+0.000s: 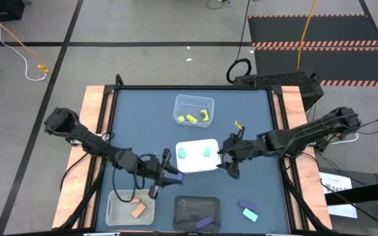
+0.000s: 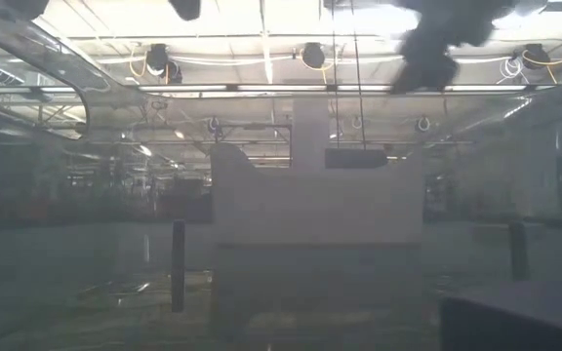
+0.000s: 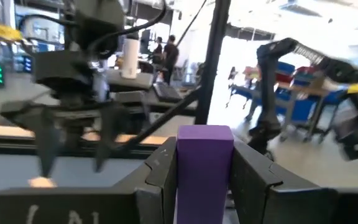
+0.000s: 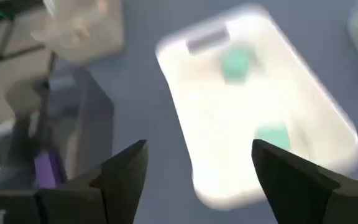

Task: Sort & place blocks by color
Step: Put the top violet block into the black bin

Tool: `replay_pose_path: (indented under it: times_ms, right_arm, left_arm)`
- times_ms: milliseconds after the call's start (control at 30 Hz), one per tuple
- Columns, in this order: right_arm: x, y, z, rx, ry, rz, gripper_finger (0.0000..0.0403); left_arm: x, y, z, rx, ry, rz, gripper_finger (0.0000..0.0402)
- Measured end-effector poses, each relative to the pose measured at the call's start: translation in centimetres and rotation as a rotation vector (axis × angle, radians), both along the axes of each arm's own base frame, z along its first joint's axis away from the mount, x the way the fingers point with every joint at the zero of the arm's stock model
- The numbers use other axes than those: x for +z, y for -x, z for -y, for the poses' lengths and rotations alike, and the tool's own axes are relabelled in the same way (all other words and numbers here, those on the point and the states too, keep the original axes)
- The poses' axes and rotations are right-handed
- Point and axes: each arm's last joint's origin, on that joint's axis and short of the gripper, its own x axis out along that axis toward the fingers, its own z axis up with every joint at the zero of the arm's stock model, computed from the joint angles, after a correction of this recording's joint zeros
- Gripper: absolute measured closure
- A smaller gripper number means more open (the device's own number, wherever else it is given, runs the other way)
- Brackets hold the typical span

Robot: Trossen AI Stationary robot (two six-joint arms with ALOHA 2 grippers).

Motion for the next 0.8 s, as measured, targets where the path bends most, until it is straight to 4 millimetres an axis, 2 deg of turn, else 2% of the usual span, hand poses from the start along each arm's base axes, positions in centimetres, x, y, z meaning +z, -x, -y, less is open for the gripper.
replay_pose_path:
  times_ms: [100, 300, 433, 533, 800]
  right_arm:
    - [-0.4, 1.5, -0.2, -0.010, -0.002, -0.117, 0.0133]
    - [-1.9, 3.6, -0.3, 0.046, 0.106, -0.373, 0.0136]
    - [-3.3, 4.4, 0.0, 0.093, 0.183, -0.514, 0.0136]
    - [-4.3, 5.1, 0.2, 0.136, 0.234, -0.592, 0.0136]
    - [-6.7, 6.3, 0.8, 0.244, 0.378, -0.667, 0.0136]
  left_arm:
    - [-0.8, -1.3, 1.8, -0.036, 0.034, -0.042, 0.0295]
    - [-0.9, -3.9, 5.1, -0.080, 0.027, -0.113, 0.0295]
    - [-0.8, -5.5, 6.5, -0.086, 0.093, -0.209, 0.0295]
    - [-1.5, -6.9, 7.4, -0.080, 0.145, -0.312, 0.0295]
    - [-3.3, -9.1, 8.8, -0.017, 0.287, -0.593, 0.0295]
